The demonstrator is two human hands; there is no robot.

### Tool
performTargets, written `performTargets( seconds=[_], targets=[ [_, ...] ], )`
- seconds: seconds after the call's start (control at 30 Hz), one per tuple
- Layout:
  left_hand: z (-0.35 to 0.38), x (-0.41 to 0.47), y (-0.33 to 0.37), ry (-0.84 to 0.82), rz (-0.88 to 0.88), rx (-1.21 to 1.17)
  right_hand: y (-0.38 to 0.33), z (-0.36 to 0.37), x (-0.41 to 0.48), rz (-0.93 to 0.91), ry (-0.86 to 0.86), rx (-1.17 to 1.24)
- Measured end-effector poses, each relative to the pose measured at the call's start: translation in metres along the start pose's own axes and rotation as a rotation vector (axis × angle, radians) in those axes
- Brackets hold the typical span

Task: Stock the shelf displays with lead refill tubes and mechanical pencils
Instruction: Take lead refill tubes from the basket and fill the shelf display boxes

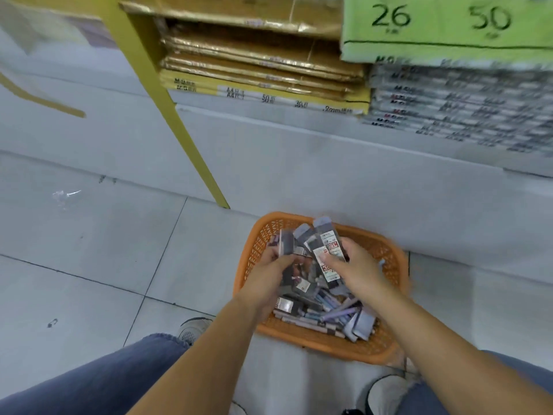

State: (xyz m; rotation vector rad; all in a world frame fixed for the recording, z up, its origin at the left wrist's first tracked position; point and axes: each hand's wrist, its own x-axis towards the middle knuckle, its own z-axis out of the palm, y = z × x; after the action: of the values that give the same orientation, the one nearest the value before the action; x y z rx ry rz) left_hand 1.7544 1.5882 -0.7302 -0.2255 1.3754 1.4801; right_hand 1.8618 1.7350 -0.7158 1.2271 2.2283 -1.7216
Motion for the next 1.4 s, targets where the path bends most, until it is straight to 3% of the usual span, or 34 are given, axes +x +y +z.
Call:
performTargets(
  seconds=[0.13,0.3,0.77,0.87,0.97,1.13,1.27,1.4],
  targets=[
    [0.035,-0.037,0.024,-0.252,0.087,-0.019,-0.035,-0.018,-0.04,-0.087,0.048,0.226],
    [0.062,-0.09,0.062,-0.3,0.24,-0.034,-0.089,-0.027,-0.088,-0.25,0.116,0.339],
    [0.095,-0.224,0.199,-0.349,0.534,0.214,-0.249,-0.103,-0.164,-0.675,0.15,-0.012],
    [0.102,-0.227,0.214,-0.356,0.569,0.182,-0.265,-0.113,-0.163,-0.712,0.097,0.002],
    [0.109,-0.219,0.22,-0.343,0.59,0.157,-0.269,-0.115,-0.156,-0.669,-0.038,0.161],
    [0.111,-0.207,0.229,-0.347,0.644,0.164,-0.276,-0.122,-0.146,-0.611,-0.075,0.197],
    [0.105,-0.205,0.237,-0.333,0.714,0.169,-0.279,-0.127,-0.143,-0.655,0.005,0.107],
    [0.097,-0.208,0.246,-0.265,0.776,0.16,-0.284,-0.134,-0.145,-0.708,0.22,0.055]
  ],
)
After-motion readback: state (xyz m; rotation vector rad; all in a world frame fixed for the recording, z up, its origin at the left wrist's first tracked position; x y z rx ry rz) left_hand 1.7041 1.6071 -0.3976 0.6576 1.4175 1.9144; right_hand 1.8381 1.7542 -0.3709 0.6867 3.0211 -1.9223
